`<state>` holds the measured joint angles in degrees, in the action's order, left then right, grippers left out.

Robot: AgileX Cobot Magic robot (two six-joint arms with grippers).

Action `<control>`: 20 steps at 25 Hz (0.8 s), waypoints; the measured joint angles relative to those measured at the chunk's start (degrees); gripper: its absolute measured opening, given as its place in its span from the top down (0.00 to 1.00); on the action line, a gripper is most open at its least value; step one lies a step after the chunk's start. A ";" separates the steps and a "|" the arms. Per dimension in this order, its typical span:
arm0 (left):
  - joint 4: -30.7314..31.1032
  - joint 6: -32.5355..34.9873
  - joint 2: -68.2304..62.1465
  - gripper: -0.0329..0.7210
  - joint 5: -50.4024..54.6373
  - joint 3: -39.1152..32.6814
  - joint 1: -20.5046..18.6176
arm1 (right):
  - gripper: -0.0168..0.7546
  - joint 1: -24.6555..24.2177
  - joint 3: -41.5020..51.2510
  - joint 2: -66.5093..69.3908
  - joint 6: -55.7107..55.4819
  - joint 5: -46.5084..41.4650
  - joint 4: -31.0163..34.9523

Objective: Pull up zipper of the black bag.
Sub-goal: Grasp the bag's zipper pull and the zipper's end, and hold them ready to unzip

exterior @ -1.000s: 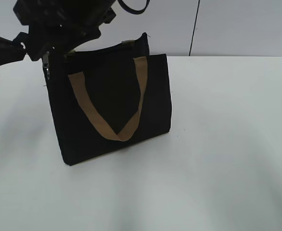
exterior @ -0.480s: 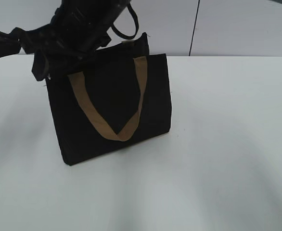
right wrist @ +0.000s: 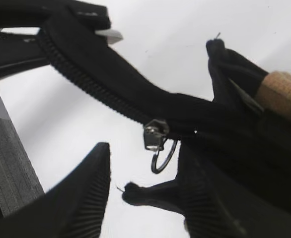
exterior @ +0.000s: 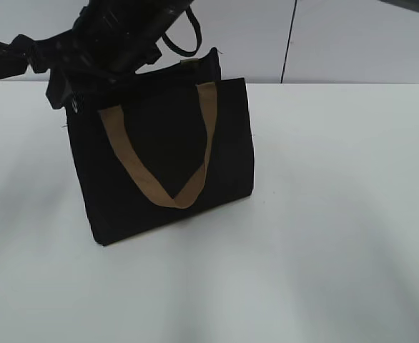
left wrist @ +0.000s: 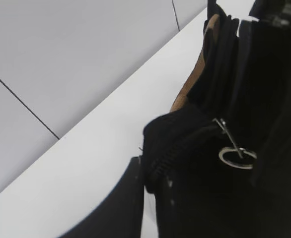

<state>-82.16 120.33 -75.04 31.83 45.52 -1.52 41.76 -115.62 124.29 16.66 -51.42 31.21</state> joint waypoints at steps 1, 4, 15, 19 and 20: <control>0.00 0.00 0.32 0.92 0.00 0.00 0.00 | 0.57 0.00 0.00 0.00 0.00 0.16 0.00; 0.02 -0.07 1.14 0.92 0.00 0.00 0.00 | 0.64 0.00 0.00 0.00 0.00 0.48 0.00; 0.02 -0.63 1.17 0.92 0.00 0.00 0.00 | 0.67 0.00 0.00 0.00 -0.41 -1.12 -0.48; 0.02 -0.65 1.17 0.92 0.00 0.00 0.00 | 0.67 0.00 0.00 0.00 -2.71 -2.08 -2.07; 0.02 -0.65 1.17 0.92 -0.05 0.00 0.00 | 0.67 0.00 0.00 0.00 -3.03 -2.37 -2.13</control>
<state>-82.14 119.67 -73.87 31.79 45.52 -1.52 41.76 -115.62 124.29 13.63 -53.79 29.08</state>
